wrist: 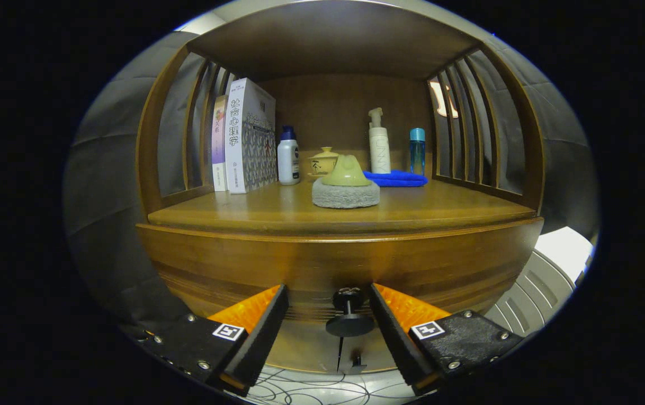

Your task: Pull open the drawer, take out the items inside it, and place them on the countertop above the cabinet.

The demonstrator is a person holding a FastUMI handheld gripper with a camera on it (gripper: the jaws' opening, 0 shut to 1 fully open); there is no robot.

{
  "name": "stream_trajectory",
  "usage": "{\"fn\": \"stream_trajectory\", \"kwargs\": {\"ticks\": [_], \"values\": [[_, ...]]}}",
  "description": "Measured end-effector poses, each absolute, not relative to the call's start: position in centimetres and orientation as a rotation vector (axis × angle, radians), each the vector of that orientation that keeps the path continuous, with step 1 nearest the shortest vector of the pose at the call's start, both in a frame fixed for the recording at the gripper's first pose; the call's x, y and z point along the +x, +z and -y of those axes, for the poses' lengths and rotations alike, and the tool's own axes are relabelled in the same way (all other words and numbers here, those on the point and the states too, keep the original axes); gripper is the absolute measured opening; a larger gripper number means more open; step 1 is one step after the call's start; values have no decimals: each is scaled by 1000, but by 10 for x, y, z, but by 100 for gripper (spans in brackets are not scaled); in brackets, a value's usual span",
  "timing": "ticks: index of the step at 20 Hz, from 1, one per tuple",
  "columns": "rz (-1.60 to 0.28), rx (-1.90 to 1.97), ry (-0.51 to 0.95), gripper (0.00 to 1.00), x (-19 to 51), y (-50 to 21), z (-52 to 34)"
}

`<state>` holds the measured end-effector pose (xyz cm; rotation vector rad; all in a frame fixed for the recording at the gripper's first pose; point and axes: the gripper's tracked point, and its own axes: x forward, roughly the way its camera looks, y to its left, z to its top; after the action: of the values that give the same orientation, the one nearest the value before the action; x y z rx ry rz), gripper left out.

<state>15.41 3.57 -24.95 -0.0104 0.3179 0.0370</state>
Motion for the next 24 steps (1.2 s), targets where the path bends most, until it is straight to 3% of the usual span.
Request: {"fn": "stream_trajectory", "kwargs": {"ticks": [5, 9, 24], "values": [[-315, -53, -10, 92, 157, -255, -32], [-302, -78, 46, 92, 148, -241, -29], [41, 1, -9, 92, 25, 7, 68]]}}
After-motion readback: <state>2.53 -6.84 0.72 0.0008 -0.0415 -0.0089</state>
